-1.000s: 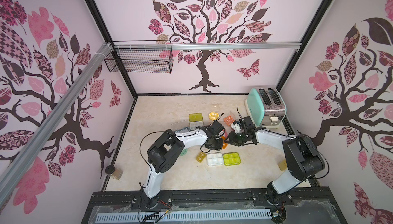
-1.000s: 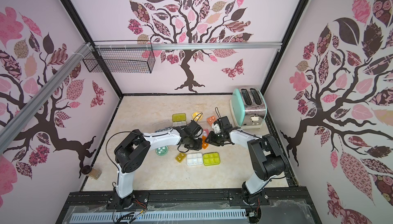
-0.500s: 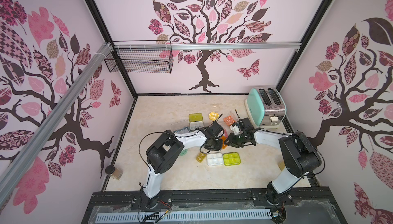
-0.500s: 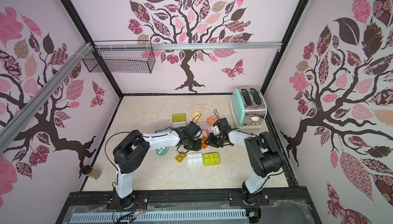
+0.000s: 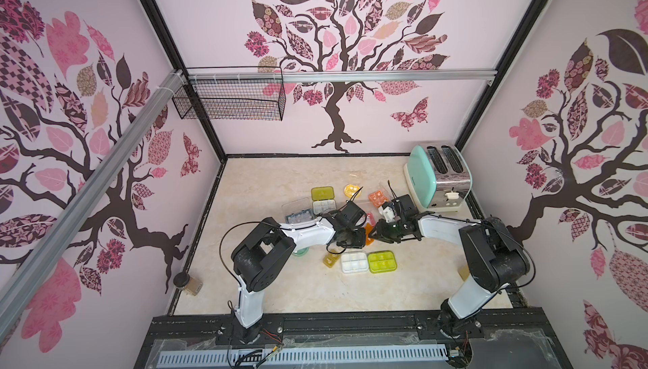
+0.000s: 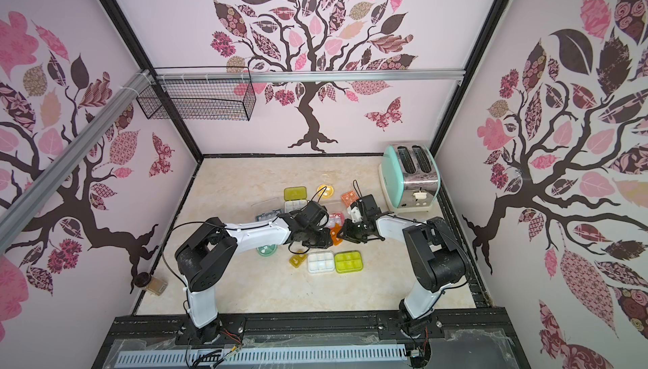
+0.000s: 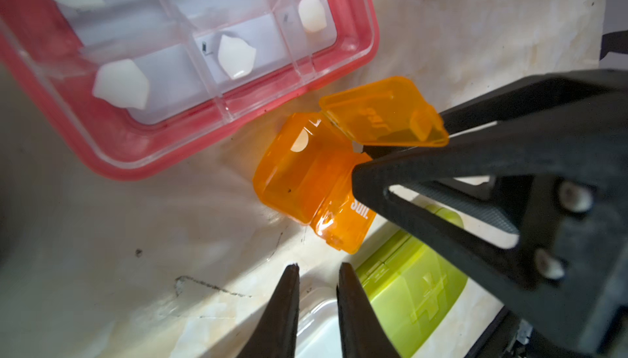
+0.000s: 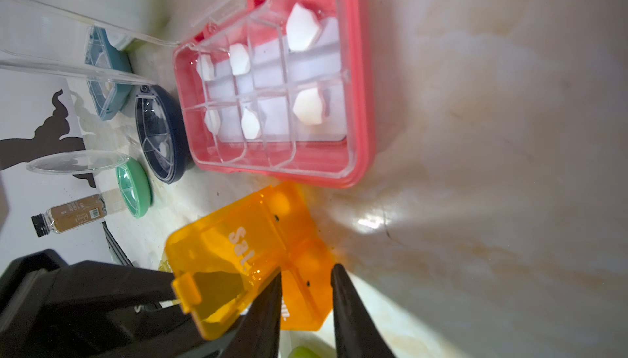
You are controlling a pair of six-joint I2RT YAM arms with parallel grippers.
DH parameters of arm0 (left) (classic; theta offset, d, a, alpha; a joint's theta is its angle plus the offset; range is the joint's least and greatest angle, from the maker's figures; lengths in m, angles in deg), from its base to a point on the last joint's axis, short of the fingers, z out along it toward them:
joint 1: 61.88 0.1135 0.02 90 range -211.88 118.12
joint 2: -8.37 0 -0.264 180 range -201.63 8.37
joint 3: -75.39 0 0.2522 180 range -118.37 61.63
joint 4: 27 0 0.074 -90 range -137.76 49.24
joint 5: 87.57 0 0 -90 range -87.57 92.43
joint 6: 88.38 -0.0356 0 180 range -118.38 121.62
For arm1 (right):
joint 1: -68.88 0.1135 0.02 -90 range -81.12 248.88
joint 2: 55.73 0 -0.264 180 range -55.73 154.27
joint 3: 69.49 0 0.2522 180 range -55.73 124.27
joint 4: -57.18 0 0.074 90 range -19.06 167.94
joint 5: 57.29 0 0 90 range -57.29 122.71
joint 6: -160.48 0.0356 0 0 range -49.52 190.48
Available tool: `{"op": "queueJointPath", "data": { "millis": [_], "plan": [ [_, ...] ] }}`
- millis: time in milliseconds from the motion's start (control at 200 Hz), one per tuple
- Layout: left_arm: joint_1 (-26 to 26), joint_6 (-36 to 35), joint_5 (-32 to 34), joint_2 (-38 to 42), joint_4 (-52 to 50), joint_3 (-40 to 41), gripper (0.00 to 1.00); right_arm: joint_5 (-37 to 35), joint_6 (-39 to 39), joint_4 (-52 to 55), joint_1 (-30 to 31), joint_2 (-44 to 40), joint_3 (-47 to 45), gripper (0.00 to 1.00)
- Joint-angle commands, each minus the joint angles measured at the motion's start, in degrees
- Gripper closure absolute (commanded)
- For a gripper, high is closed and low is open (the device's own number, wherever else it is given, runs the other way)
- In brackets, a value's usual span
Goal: Close pillboxes
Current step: Close the lid on the pillbox.
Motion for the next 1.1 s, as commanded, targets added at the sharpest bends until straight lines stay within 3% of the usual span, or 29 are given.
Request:
{"op": "queueJointPath", "data": {
  "millis": [0,1096],
  "plan": [
    [-0.2,1.6,-0.6,-0.8,2.2,-0.4,0.74,-1.0,0.2,1.9,0.6,0.7,-1.2,0.71],
    [0.1,3.5,-1.6,-5.0,4.4,1.5,0.84,-0.6,0.9,1.5,1.7,0.6,-1.9,0.73]
  ]
}}
